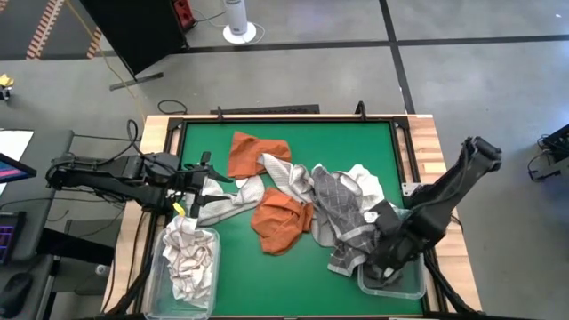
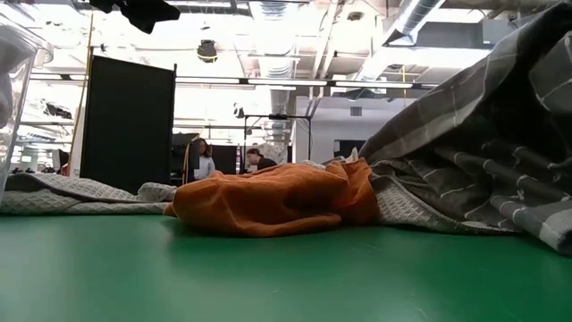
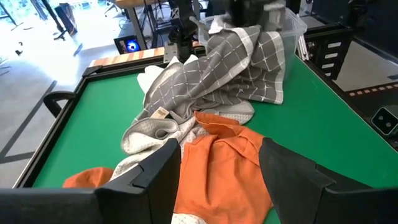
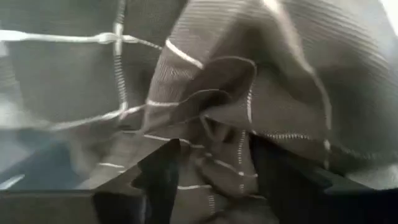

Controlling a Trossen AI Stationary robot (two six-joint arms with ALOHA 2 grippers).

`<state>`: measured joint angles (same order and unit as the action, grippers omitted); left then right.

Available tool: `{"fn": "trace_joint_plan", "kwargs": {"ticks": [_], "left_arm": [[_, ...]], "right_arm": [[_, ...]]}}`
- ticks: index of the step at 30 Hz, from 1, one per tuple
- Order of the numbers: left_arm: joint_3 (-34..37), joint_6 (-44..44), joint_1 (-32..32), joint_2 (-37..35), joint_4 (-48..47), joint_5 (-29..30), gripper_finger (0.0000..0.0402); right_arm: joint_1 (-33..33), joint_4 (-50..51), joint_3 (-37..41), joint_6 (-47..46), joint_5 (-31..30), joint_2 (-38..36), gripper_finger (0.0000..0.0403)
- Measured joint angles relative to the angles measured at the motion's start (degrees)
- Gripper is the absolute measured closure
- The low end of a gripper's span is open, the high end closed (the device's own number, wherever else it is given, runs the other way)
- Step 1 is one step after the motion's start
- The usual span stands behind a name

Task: Sort towels by color in basket
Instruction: Put the gray squared towel into the right transparent bin

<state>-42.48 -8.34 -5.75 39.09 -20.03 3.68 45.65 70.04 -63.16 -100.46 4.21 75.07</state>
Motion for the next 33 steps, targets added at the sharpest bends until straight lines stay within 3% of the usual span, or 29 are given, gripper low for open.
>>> {"fn": "trace_joint_plan", "kwargs": {"ticks": [6,11,15,21,27,33], "left_arm": [[0.0,0.0,0.0,0.0,0.0,0.0,0.0194],[0.0,0.0,0.0,0.0,-0.1,0.0,0.0194],[0.0,0.0,0.0,0.0,-0.4,0.0,0.0194],[0.0,0.0,0.0,0.0,-0.4,0.0,0.0194],[0.0,-0.2,0.0,0.0,0.2,0.0,0.0194],[0.0,-0.2,0.0,0.0,0.2,0.0,0.0194]], "right_arm": [[-2.5,7.1,-8.8,-2.3,-0.1,-4.3,0.0146],[-7.4,13.8,-15.9,5.5,-0.3,-2.3,0.0156],[-10.1,18.1,-19.7,10.0,3.7,-1.1,0.0165],[-15.4,16.7,-24.8,18.3,-3.6,-0.3,0.0174],[-24.6,12.4,-25.3,35.9,-2.8,8.1,0.018],[-31.6,14.5,-30.8,51.0,-0.6,20.1,0.0191]]}}
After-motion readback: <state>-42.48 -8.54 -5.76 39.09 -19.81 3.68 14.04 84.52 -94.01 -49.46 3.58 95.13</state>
